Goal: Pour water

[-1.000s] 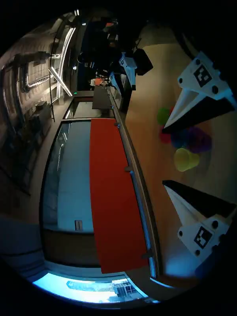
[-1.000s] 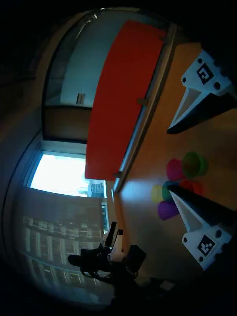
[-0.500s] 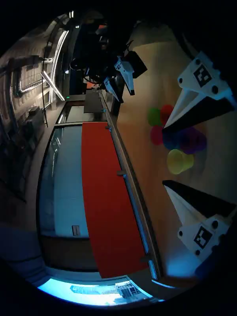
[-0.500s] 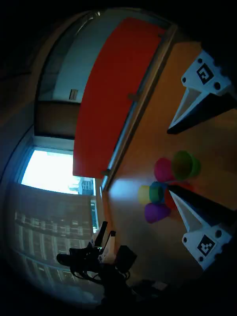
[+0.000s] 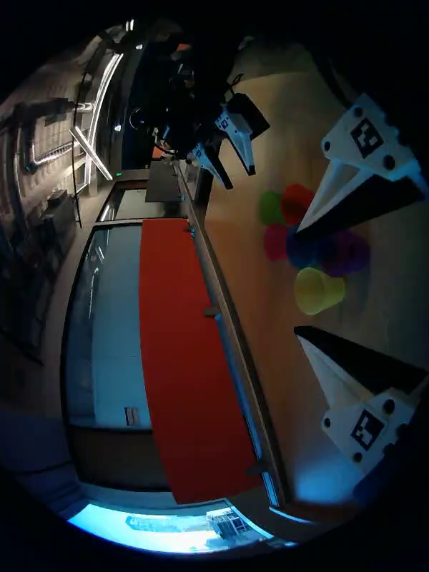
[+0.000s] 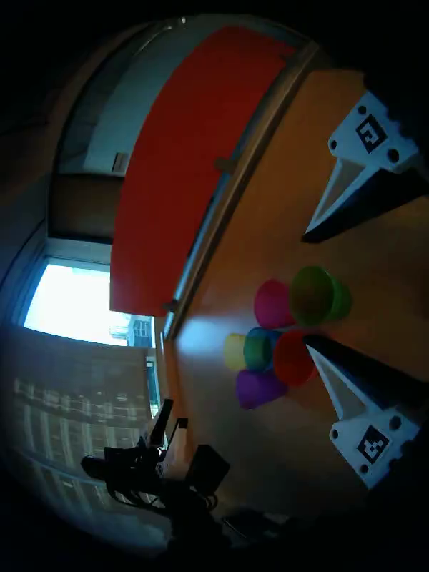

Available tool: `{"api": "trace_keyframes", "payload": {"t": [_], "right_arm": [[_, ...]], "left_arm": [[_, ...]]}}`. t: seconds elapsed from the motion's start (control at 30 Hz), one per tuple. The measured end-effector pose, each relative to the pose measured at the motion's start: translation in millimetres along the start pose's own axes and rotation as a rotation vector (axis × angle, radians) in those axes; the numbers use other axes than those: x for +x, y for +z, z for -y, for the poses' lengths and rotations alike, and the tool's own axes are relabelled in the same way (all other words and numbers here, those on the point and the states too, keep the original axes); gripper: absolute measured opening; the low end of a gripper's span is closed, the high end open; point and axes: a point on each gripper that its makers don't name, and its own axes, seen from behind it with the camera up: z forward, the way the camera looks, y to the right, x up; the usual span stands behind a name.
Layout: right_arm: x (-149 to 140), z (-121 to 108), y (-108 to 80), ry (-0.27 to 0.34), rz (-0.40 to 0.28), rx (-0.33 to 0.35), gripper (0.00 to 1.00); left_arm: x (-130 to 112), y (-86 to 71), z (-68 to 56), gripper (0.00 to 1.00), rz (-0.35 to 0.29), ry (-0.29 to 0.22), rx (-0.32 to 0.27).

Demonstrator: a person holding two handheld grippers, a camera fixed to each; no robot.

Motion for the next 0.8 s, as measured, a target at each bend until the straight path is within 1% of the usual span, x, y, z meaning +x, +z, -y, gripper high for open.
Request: {"api": "trace_keyframes", "payload": {"t": [0.3, 0.5, 0.7, 0.8], "right_arm": [[-21, 1, 16.1, 0.021, 0.044, 0.022, 0.99], [-37, 1, 25.3, 0.019, 0.093, 0.030, 0.99], [-47, 0, 34.9, 0.021, 0.125, 0.036, 0.99], [-50, 0, 39.6, 0.020, 0.139, 0.039, 0.99]], "left_arm": [[-8, 3.6, 4.5, 0.86, 0.012, 0.001, 0.009], [-11, 5.6, 7.3, 0.86, 0.012, -0.008, 0.015], [-14, 6.3, 8.8, 0.86, 0.015, -0.016, 0.014], [-15, 6.7, 9.4, 0.86, 0.018, -0.012, 0.015]]}}
